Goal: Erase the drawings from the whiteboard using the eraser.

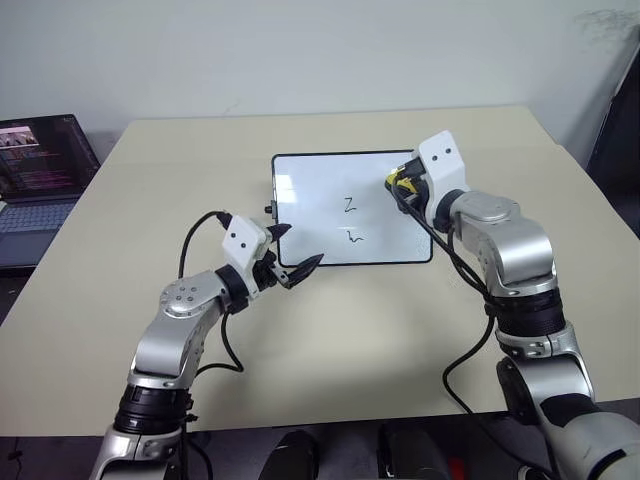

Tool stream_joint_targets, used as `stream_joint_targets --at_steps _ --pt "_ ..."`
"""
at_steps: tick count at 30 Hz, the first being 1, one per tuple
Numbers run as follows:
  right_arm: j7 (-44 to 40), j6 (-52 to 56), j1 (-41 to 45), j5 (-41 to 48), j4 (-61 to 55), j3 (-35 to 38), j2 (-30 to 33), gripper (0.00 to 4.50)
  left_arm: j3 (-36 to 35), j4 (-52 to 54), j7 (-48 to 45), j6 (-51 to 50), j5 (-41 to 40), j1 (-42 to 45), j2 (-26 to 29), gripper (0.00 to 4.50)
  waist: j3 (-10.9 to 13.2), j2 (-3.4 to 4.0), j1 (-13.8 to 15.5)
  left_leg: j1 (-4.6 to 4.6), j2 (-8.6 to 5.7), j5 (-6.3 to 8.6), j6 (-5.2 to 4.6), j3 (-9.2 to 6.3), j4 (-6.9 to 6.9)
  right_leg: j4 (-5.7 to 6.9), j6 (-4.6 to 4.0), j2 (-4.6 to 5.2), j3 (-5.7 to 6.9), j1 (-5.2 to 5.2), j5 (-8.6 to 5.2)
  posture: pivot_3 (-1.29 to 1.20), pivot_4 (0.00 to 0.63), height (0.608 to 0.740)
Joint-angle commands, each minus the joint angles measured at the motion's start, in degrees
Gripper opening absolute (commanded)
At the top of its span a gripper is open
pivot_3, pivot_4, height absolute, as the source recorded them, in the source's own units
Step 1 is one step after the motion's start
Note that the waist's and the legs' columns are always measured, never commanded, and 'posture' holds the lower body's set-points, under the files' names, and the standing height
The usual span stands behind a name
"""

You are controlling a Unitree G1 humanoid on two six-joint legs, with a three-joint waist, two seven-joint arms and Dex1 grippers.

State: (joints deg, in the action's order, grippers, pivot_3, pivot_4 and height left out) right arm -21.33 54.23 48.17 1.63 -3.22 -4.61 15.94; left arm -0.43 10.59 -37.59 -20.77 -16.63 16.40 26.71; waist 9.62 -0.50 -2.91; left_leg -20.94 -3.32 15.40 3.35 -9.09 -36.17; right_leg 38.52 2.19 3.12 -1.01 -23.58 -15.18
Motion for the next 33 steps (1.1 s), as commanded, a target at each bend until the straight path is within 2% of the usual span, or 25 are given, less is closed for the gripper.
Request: stream_joint_targets --at_steps 1,7,17,33 --pt "-0.1 -2.6 2.7 0.7 0.1 -0.8 -1.1 0.96 -1.4 2.0 1.4 0.9 0.0 -0.1 -0.2 4.5 0.0 0.0 0.0 0.0 0.0 0.0 0.0 0.0 0.0 0.0 0.0 0.0 0.0 0.0 0.0 0.0 0.15 0.74" --pt "-0.6 -5.3 4.5 0.5 3.2 -2.1 -2.5 0.96 -0.8 2.0 2.2 1.1 0.1 -0.1 -0.3 4.5 0.0 0.0 0.1 0.0 0.0 0.0 0.0 0.0 0.0 0.0 0.0 0.0 0.01 0.0 0.0 0.0 0.15 0.74" --pt "-0.6 -17.4 9.3 -0.9 16.6 -4.0 -6.1 0.96 -0.3 1.6 2.4 1.3 0.4 0.9 -0.7 4.5 0.0 0.0 -0.1 0.01 0.0 -0.01 0.01 0.08 0.02 0.0 0.0 -0.02 0.02 0.0 0.0 0.0 0.15 0.74" --pt "-0.4 -25.4 8.0 -4.3 24.7 -6.5 -6.5 0.96 -0.6 2.5 2.6 0.6 0.2 1.1 -0.5 4.5 0.0 0.0 -0.1 0.01 -0.01 -0.01 0.01 0.1 0.03 0.0 0.0 -0.01 0.0 0.0 0.0 0.0 0.15 0.74"
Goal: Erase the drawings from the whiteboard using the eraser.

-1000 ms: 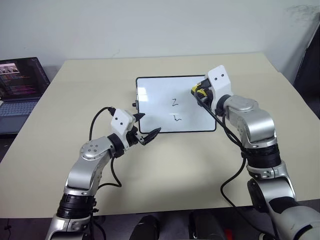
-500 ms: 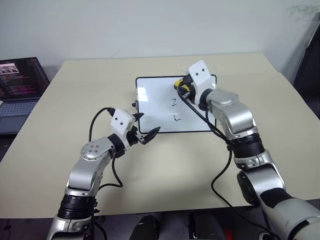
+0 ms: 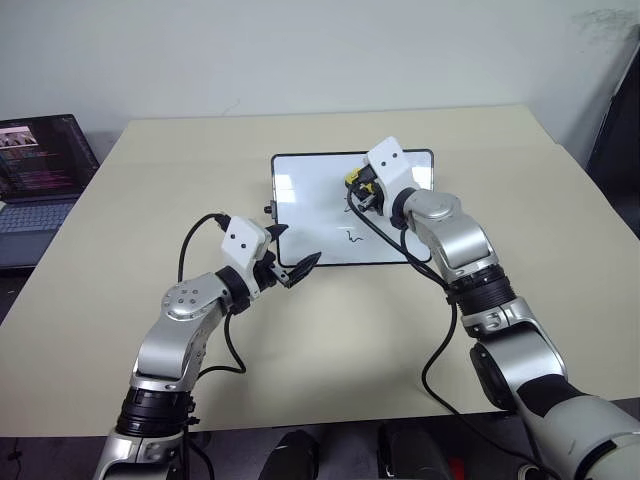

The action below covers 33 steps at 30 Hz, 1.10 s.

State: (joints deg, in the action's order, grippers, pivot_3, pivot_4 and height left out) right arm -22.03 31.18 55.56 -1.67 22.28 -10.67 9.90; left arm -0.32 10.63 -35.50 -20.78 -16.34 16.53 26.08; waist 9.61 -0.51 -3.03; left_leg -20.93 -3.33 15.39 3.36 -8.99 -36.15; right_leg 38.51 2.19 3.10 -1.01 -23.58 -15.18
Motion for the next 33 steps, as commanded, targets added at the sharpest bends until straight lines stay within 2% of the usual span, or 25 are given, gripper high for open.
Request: stream_joint_targets --at_steps 1,18,33 --pt "0.4 -2.7 0.5 -1.3 -0.4 -0.7 -0.6 0.96 -0.9 2.5 0.5 0.5 -0.2 0.9 0.3 4.5 0.0 0.0 0.0 0.0 0.0 0.0 0.0 -0.01 0.0 0.0 0.0 0.0 0.0 0.0 0.0 0.0 0.15 0.74" --pt "0.0 -9.4 -5.8 -4.8 4.5 -3.8 -2.5 0.96 -2.2 5.4 2.1 -0.8 -0.7 -1.7 0.8 4.5 0.0 -0.03 -0.1 0.15 0.01 0.0 -0.01 -0.01 -0.03 0.1 0.0 -0.02 -0.03 0.09 0.0 0.0 0.15 0.74" --pt "-0.9 -9.6 -7.3 -5.2 4.1 -4.5 -2.3 0.96 -2.3 5.4 2.4 -0.8 -0.6 -1.7 1.0 4.5 -0.1 -0.07 -0.2 0.27 0.01 -0.02 0.02 -0.02 -0.08 0.22 -0.03 -0.04 -0.01 0.19 0.02 0.0 0.15 0.74"
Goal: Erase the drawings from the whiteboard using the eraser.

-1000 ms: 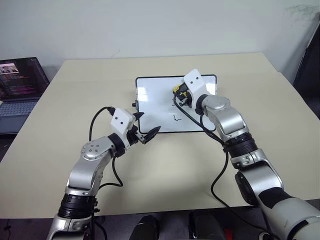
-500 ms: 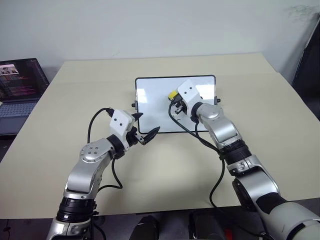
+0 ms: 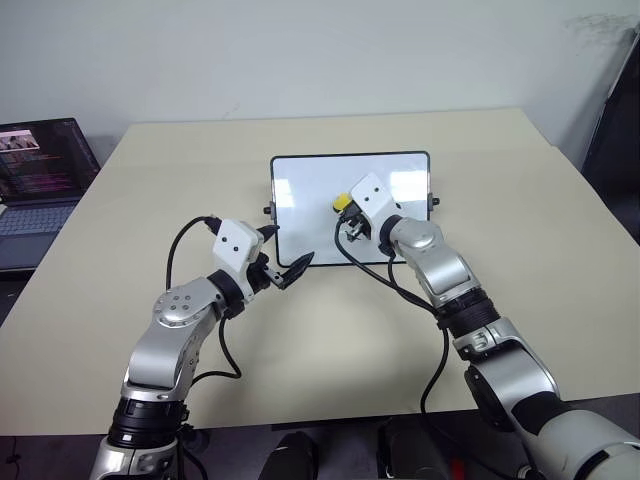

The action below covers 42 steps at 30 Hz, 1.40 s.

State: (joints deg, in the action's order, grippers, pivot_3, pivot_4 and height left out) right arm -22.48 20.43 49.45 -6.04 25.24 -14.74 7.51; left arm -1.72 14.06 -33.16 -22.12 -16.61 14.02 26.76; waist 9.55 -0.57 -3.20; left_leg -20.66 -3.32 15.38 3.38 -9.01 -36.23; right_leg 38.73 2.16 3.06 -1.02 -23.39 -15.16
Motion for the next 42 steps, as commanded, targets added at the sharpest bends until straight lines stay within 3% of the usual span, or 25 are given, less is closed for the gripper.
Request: stream_joint_targets --at_steps 1,23,42 --pt "-0.5 1.2 -1.3 -0.9 1.1 -0.4 0.2 0.96 -0.8 1.8 0.0 0.6 -0.3 1.0 0.3 4.5 0.0 0.0 0.0 0.0 0.0 0.0 0.0 0.0 0.0 0.0 0.0 0.0 0.0 0.0 0.0 0.0 0.15 0.74" --pt "-2.4 5.5 -5.7 -0.9 -7.7 0.5 3.8 0.96 0.2 1.1 -0.6 1.2 -0.2 1.5 -0.4 4.5 0.0 -0.08 0.5 0.0 -0.02 0.0 0.0 -0.05 -0.01 -0.05 0.01 0.0 0.06 0.08 -0.01 0.0 0.15 0.74" --pt "-2.0 17.7 -3.7 2.3 -21.3 8.7 10.1 0.96 1.2 -2.1 -2.1 2.5 0.1 4.0 -1.3 4.5 0.0 -0.09 1.4 -0.22 0.02 -0.06 0.11 -0.08 0.13 -0.55 0.01 0.02 0.17 0.05 0.0 0.0 0.15 0.74"
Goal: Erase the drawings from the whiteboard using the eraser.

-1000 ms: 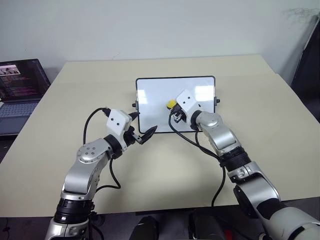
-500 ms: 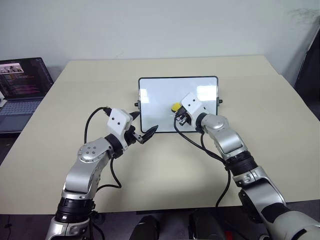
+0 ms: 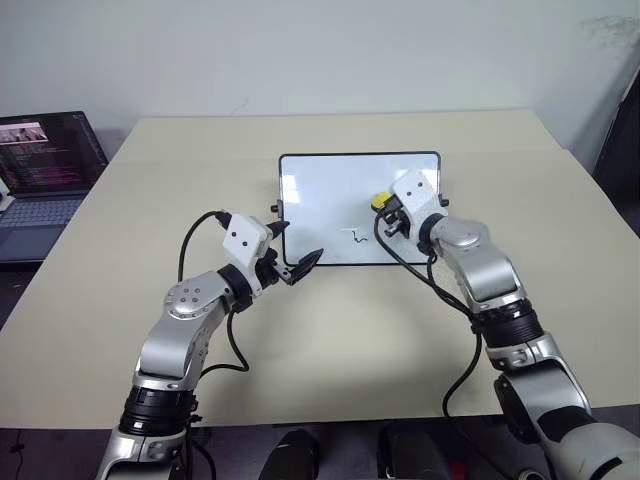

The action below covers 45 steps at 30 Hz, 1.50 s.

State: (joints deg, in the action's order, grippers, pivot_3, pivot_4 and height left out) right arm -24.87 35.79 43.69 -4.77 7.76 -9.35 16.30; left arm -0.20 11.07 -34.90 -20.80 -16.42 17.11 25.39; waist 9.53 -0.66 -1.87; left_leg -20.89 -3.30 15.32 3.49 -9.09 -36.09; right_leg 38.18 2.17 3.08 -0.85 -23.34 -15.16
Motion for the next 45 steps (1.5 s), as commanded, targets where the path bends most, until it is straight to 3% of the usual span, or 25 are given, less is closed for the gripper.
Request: stream_joint_targets --at_steps 1,12,21,33,45 --pt "0.3 3.4 2.1 1.3 -4.7 3.7 1.8 0.96 -0.4 1.0 -0.3 1.2 -0.1 0.8 0.1 4.5 0.0 0.0 0.0 -0.03 0.0 -0.02 0.03 0.0 0.0 -0.05 0.0 0.0 0.01 0.0 0.0 0.0 0.15 0.74" --pt "2.5 19.5 -3.5 4.3 -18.5 8.1 2.6 0.96 -0.7 1.0 -0.2 1.0 -0.1 0.8 0.1 4.5 0.0 0.0 0.1 -0.11 0.0 0.01 0.04 0.02 0.08 -0.22 0.04 0.04 -0.02 -0.03 0.0 0.0 0.15 0.74" --pt "4.8 22.7 -4.6 5.4 -21.7 8.1 2.1 0.96 -0.3 0.3 -0.8 0.9 0.0 1.5 0.1 4.5 0.0 0.0 0.0 -0.1 0.0 0.01 0.03 0.05 0.07 -0.2 0.04 0.03 -0.02 -0.04 0.0 0.0 0.15 0.74" --pt "5.2 16.0 -3.0 5.8 -19.4 5.0 1.7 0.96 0.0 0.3 -0.9 1.2 0.1 0.7 -0.3 4.5 0.0 0.0 0.0 -0.09 0.0 0.01 0.03 0.08 0.07 -0.19 0.04 0.03 -0.02 -0.04 0.0 0.0 0.15 0.74" --pt "6.7 0.8 3.6 4.3 -5.4 1.0 -3.9 0.96 0.5 1.3 0.0 2.4 1.1 -3.7 -1.2 4.5 0.0 0.0 0.0 -0.07 0.0 0.0 0.05 0.08 0.07 -0.18 0.03 0.02 -0.04 -0.04 0.0 0.0 0.15 0.74"
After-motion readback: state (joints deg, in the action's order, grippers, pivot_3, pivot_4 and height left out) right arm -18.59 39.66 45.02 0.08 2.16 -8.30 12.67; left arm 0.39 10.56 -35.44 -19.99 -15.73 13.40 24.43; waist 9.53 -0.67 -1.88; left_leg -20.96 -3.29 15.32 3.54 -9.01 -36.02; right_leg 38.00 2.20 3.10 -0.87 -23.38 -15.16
